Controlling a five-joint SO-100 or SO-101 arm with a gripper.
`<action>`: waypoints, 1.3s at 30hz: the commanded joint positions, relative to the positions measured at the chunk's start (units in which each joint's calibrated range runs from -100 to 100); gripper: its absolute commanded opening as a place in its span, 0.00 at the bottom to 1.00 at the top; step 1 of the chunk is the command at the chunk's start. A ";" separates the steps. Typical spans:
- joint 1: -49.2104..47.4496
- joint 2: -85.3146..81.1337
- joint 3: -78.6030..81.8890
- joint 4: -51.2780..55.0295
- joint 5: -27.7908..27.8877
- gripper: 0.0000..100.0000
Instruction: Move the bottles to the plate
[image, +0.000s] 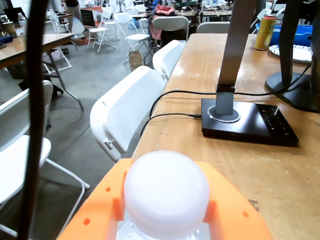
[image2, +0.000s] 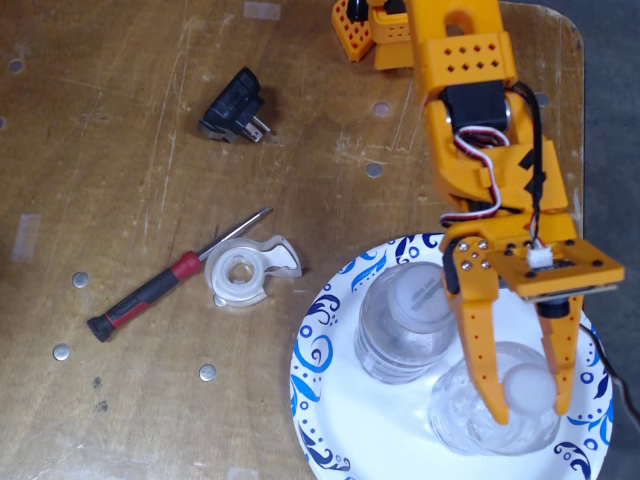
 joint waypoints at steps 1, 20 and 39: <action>-0.30 -0.47 0.28 0.06 -0.20 0.01; 0.35 -12.03 8.03 0.24 -0.15 0.01; -1.49 -12.95 9.20 0.15 0.32 0.01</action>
